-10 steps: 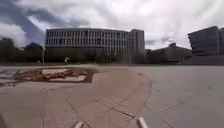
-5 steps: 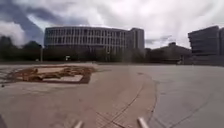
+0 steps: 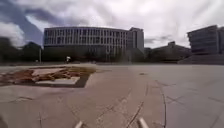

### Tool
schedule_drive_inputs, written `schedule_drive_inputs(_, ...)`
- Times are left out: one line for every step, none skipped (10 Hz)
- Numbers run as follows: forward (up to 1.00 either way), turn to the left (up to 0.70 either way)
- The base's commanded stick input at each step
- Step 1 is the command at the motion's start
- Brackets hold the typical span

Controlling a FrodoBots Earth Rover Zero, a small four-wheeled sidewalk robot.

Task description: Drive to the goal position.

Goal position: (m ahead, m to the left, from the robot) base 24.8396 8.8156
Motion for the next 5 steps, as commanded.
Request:
schedule_drive_inputs(0.7,0.0)
schedule_drive_inputs(0.7,0.0)
schedule_drive_inputs(0.7,0.0)
schedule_drive_inputs(0.7,0.0)
schedule_drive_inputs(0.7,0.0)
